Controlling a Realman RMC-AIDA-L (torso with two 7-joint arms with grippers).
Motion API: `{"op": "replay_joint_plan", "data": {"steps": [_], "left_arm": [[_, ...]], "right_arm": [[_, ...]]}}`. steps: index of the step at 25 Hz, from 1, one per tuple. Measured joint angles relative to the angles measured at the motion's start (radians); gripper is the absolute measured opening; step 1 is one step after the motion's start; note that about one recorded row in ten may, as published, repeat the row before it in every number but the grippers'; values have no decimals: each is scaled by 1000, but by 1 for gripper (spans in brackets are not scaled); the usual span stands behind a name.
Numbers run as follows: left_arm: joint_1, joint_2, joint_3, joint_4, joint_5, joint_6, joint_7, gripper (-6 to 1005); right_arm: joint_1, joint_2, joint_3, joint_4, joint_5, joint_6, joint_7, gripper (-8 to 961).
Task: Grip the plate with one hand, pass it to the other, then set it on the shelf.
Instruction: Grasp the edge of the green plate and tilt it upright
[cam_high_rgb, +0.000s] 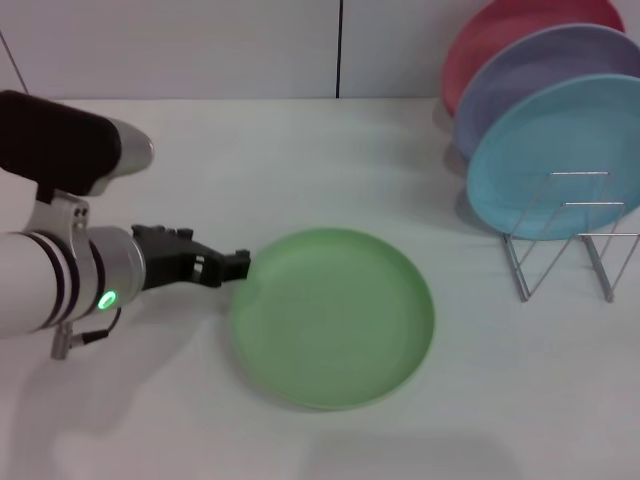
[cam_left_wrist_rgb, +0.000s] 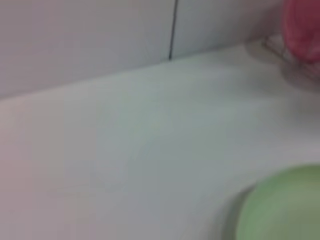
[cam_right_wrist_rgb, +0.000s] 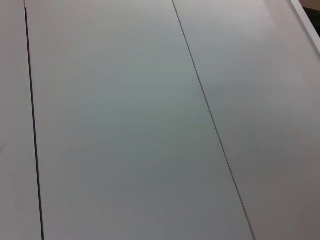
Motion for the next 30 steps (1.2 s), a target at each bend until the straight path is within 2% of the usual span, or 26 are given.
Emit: {"op": "replay_joint_plan", "data": {"steps": [6, 18, 30], "left_arm": [[-9, -1, 23, 12, 0, -41, -15, 756], [-91, -3, 46, 124, -4, -78, -44, 750], [-96, -3, 43, 134, -1, -78, -48, 745]], "right_arm": [[2, 0, 0, 1, 0, 1, 0, 831], [7, 0, 0, 1, 0, 10, -1, 832], [2, 0, -1, 1, 1, 12, -1, 831]]}}
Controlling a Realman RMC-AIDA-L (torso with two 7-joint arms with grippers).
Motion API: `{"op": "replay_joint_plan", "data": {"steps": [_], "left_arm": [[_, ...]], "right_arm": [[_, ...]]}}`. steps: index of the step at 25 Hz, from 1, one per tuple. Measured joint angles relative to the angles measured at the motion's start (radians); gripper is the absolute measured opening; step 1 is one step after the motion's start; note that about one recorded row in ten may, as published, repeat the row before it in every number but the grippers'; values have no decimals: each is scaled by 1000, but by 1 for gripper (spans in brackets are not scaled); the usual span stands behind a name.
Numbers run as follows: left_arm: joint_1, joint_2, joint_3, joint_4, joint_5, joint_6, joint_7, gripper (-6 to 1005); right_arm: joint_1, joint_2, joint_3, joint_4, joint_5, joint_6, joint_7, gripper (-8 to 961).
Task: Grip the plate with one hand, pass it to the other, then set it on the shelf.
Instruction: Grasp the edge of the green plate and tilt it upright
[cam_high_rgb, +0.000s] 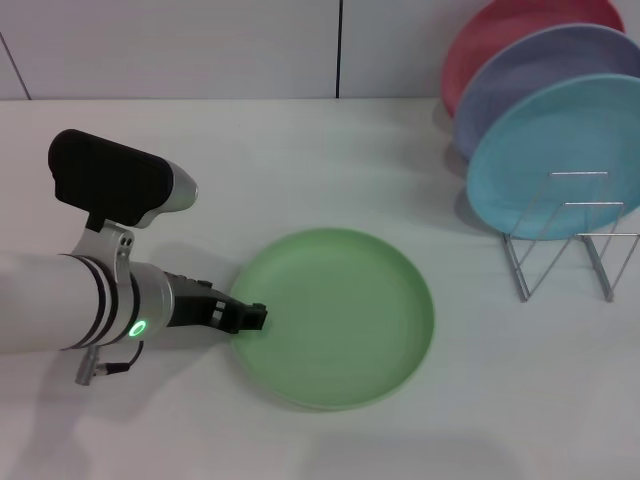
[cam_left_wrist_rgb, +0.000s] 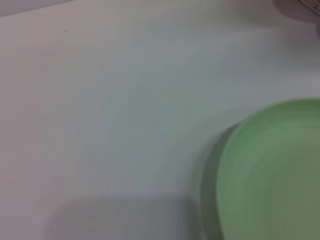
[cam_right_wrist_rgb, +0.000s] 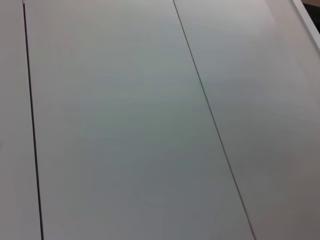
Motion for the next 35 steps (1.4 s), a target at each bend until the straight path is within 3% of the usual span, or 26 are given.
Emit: {"op": "replay_joint_plan", "data": {"steps": [8, 21, 27, 35], "left_arm": [[-16, 0, -5, 25, -1, -4, -11, 741], [-48, 3, -6, 36, 7, -54, -44, 592], [-80, 1, -5, 57, 12, -73, -53, 363], [-94, 1, -1, 46, 20, -70, -53, 200]], "right_arm": [[1, 0, 0, 0, 0, 3, 0, 832], [0, 0, 0, -2, 0, -4, 0, 831], [0, -1, 0, -3, 0, -5, 0, 832], [-1, 0, 0, -3, 0, -9, 4, 832]]}}
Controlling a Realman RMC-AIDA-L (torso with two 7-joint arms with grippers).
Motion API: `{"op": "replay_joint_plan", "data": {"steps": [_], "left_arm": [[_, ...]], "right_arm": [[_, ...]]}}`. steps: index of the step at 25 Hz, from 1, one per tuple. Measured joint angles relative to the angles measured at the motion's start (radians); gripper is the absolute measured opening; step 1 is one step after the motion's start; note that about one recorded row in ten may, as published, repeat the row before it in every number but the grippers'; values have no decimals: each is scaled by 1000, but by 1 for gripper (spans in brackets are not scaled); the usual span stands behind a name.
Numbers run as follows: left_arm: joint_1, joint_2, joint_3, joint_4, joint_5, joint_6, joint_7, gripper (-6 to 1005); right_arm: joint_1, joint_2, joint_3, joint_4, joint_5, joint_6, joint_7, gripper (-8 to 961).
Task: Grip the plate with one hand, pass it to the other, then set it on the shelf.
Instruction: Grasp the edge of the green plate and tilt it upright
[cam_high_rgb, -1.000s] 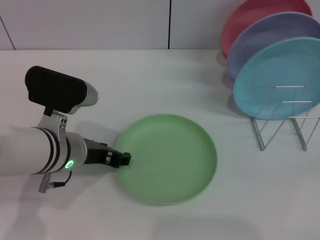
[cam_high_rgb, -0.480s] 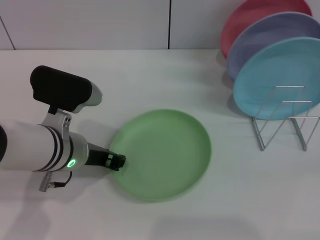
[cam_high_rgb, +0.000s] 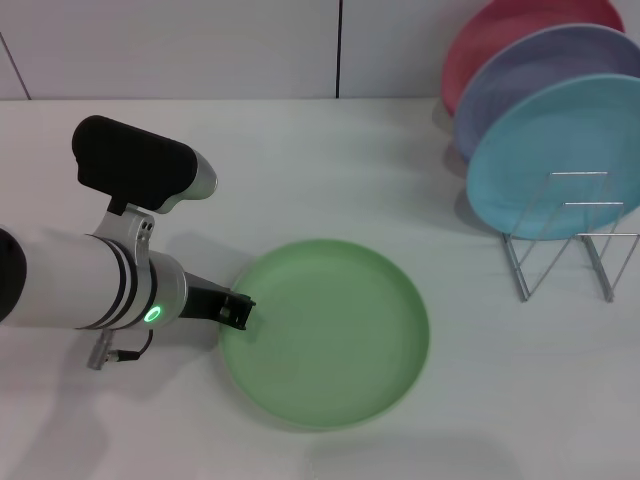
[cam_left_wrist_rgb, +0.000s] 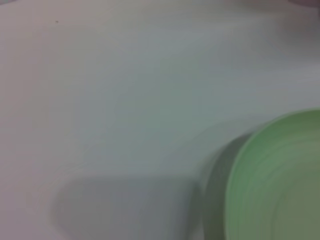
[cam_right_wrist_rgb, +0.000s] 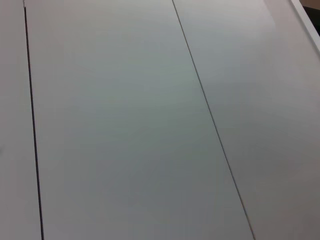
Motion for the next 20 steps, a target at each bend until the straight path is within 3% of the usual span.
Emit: {"op": "replay_joint_plan", "data": {"steps": [12, 16, 18, 20], "left_arm": [[-10, 3, -5, -4, 2, 16, 16, 103], [-11, 3, -17, -8, 0, 40, 51, 102], [-13, 2, -20, -23, -3, 56, 65, 94], [-14, 3, -20, -30, -2, 61, 65, 86]], "right_arm": [[14, -1, -1, -3, -12, -69, 13, 832], [64, -5, -12, -77, -93, -86, 119, 828], [145, -4, -43, -174, -186, -96, 187, 825], [177, -4, -59, -205, -208, -89, 198, 822]]}}
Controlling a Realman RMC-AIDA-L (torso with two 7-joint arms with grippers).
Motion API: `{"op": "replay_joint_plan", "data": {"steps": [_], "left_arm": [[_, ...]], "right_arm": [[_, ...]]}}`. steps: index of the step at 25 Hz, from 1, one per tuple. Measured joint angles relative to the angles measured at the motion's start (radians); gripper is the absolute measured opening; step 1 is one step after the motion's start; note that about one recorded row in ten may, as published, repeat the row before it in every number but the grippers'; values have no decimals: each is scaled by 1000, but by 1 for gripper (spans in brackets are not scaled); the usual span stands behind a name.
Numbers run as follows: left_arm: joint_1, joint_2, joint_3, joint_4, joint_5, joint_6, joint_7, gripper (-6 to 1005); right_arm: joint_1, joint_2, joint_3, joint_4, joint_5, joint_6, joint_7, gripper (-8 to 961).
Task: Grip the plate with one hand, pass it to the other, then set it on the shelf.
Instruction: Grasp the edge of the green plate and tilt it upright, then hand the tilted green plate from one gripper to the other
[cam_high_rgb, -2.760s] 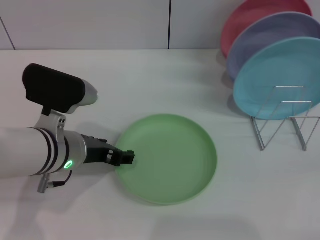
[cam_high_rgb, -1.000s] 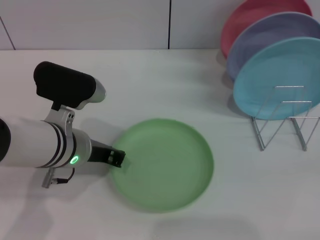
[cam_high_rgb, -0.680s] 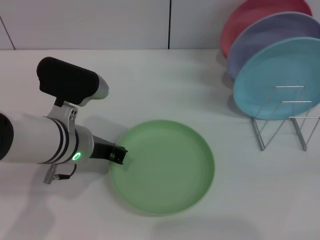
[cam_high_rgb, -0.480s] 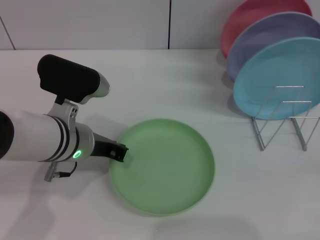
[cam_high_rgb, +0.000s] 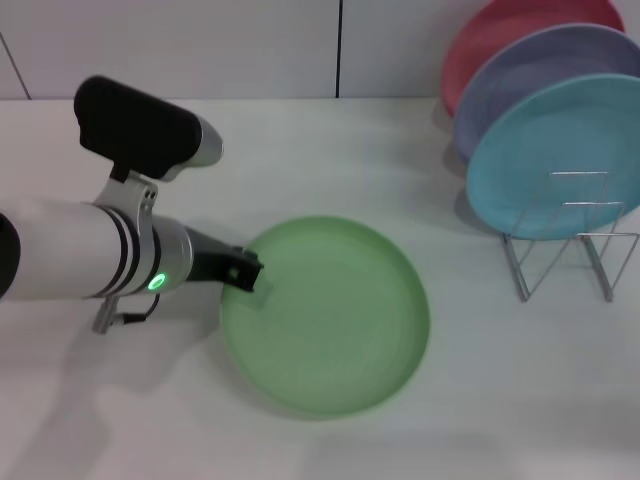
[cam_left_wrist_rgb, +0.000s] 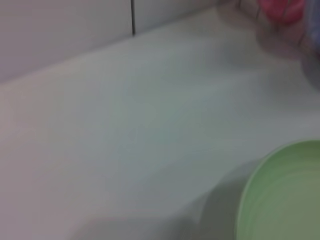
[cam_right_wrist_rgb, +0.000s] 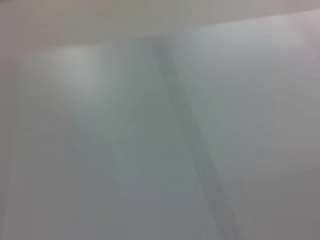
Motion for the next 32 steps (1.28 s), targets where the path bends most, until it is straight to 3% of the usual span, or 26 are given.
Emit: {"op": "replay_joint_plan", "data": {"steps": [2, 3, 4, 7, 8, 9, 11, 12, 13, 14, 16, 18, 22, 23, 28, 32], "left_arm": [[1, 1, -4, -24, 3, 12, 8, 75], [7, 1, -11, -47, 3, 19, 24, 69], [7, 1, -11, -47, 3, 19, 24, 62], [13, 0, -16, -76, 4, 33, 36, 42], [13, 1, -17, -83, 4, 36, 36, 42], [13, 1, -17, -83, 4, 36, 36, 41], [17, 2, -24, -112, 16, 45, 36, 41], [18, 2, -26, -121, 22, 49, 36, 40], [22, 2, -33, -139, 34, 63, 36, 40], [22, 2, -33, -139, 34, 63, 36, 39], [26, 2, -44, -154, 39, 78, 36, 39], [28, 3, -65, -167, 41, 91, 37, 38], [29, 2, -93, -184, 38, 96, 50, 38], [29, 2, -100, -191, 36, 97, 55, 38], [30, 1, -118, -219, 32, 113, 59, 38], [32, 0, -119, -226, 31, 117, 58, 38]], "right_arm": [[71, 0, -66, -110, -62, 64, 86, 819], [125, 2, -156, -255, -124, 170, 238, 817], [125, 2, -156, -255, -124, 170, 238, 816], [180, 2, -352, -508, -233, 382, 567, 811], [189, 0, -488, -678, -316, 494, 795, 810], [189, 0, -488, -678, -316, 494, 795, 808], [186, -5, -611, -867, -442, 571, 1065, 805], [185, -7, -649, -951, -517, 584, 1194, 803], [196, -10, -680, -1122, -699, 567, 1452, 802], [196, -10, -680, -1122, -699, 567, 1452, 800], [227, -15, -684, -1264, -905, 499, 1709, 797], [286, -36, -668, -1348, -1078, 379, 1912, 794], [464, -88, -578, -1342, -1295, 116, 2091, 787], [541, -103, -547, -1310, -1392, 26, 2107, 786], [626, -104, -580, -1269, -1588, -7, 2116, 778], [646, -94, -623, -1185, -1605, 22, 2116, 772]]}}
